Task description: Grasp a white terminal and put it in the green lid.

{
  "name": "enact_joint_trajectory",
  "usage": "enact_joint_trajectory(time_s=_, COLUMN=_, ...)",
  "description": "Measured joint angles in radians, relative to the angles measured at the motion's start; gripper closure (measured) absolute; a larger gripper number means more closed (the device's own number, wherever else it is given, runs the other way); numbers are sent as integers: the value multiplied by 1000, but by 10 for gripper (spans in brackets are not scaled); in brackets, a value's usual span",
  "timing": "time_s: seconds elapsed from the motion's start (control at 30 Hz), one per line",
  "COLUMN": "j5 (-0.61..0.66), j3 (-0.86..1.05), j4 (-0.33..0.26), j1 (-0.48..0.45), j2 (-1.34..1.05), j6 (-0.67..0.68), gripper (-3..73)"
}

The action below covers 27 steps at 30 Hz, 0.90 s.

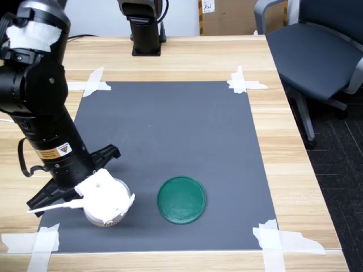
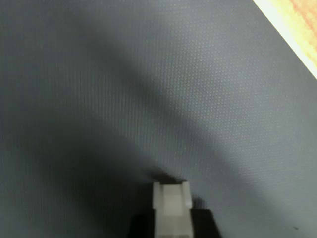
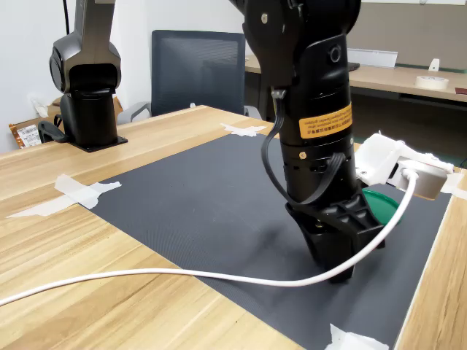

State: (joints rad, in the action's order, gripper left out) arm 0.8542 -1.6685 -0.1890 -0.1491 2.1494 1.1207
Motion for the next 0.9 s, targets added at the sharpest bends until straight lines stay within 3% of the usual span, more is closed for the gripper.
enact_joint_trajectory(time_s=0.47, j5=15, j3=0, j4=-5, j1=0, j2=-53, j6=-20, gripper=617)
enact_joint_trajectory(time_s=0.9, j5=148, j3=11, j4=-74, j1=-1, j2=-277, j6=-60, gripper=617)
